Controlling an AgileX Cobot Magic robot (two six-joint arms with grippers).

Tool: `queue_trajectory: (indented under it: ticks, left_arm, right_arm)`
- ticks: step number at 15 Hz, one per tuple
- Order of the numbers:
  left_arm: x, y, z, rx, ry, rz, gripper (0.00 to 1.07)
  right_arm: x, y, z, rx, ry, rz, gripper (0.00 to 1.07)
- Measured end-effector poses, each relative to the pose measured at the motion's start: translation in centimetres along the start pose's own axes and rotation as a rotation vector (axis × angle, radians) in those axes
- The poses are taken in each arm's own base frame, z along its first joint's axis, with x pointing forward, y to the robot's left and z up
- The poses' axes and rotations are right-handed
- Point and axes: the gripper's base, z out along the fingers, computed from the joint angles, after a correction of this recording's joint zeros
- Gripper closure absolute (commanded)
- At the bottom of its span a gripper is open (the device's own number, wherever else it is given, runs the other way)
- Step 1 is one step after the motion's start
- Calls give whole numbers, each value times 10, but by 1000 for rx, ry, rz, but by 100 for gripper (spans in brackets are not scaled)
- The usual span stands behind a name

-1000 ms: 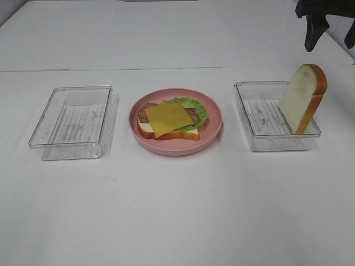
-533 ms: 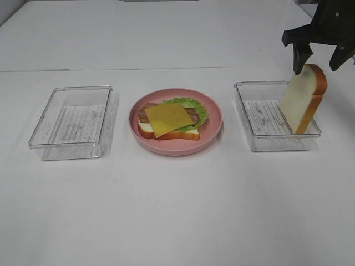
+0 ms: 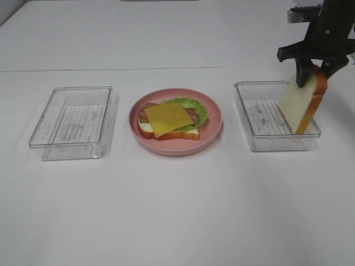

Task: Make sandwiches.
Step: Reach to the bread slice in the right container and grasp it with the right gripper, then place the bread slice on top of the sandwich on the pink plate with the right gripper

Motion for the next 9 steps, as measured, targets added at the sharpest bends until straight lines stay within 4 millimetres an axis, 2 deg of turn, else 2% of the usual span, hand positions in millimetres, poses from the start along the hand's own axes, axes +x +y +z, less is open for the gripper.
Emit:
queue_trajectory:
  ticks: [1, 2, 5, 7, 9]
  left_arm:
    - [0, 0, 0, 0, 0, 0, 14]
    - [0, 0, 0, 0, 0, 0, 14]
    - [0, 0, 0, 0, 0, 0, 14]
    - [0, 0, 0, 0, 0, 0, 14]
    - [0, 0, 0, 0, 0, 0, 14]
  right_arm:
    - [0, 0, 0, -1, 0, 0, 102]
    - [0, 1, 0, -8, 0, 3, 107]
    - [1, 1, -10, -17, -18, 28, 107]
    - [3, 2, -30, -43, -56, 42, 107]
    - [11, 8, -59, -132, -82, 65, 107]
